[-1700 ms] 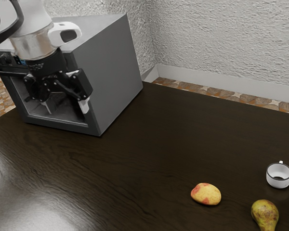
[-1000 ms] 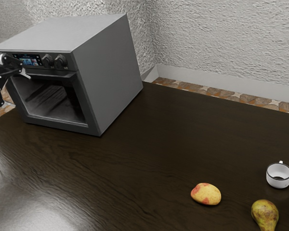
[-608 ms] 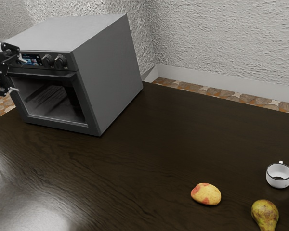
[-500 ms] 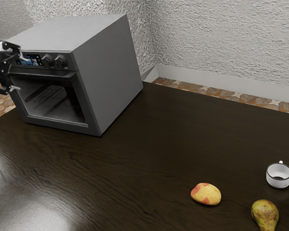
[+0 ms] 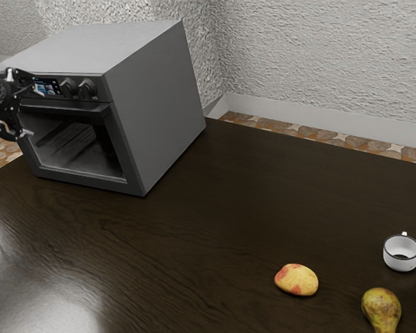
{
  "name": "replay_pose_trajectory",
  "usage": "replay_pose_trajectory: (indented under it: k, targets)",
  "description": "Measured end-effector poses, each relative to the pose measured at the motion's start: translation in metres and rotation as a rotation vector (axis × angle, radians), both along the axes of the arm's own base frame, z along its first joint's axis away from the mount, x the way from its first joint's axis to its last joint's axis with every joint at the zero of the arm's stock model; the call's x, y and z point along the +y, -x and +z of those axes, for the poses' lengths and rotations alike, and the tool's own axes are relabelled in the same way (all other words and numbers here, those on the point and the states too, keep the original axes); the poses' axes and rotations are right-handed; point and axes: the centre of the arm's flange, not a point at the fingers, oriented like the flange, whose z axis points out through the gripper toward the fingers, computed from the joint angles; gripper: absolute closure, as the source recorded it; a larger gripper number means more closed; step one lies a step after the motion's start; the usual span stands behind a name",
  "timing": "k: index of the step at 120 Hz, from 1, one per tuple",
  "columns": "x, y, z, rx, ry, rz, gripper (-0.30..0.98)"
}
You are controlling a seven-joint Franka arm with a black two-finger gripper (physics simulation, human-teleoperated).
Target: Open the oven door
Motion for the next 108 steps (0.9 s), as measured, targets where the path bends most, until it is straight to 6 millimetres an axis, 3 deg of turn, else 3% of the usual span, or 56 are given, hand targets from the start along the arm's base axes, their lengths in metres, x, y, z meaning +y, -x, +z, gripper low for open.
replay_pose_trajectory:
  k: [20,74,87,108]
  targets:
    - [0.002,-0.009,-0.006,-0.001,-0.002,0.000,0.00]
    - [0.037,-0.013,-0.023,0.010,0.001,0.050,0.00]
    - [0.032,-0.021,-0.027,0.012,0.002,0.037,0.00]
    - [0.004,-0.042,-0.032,0.014,0.007,-0.016,0.00]
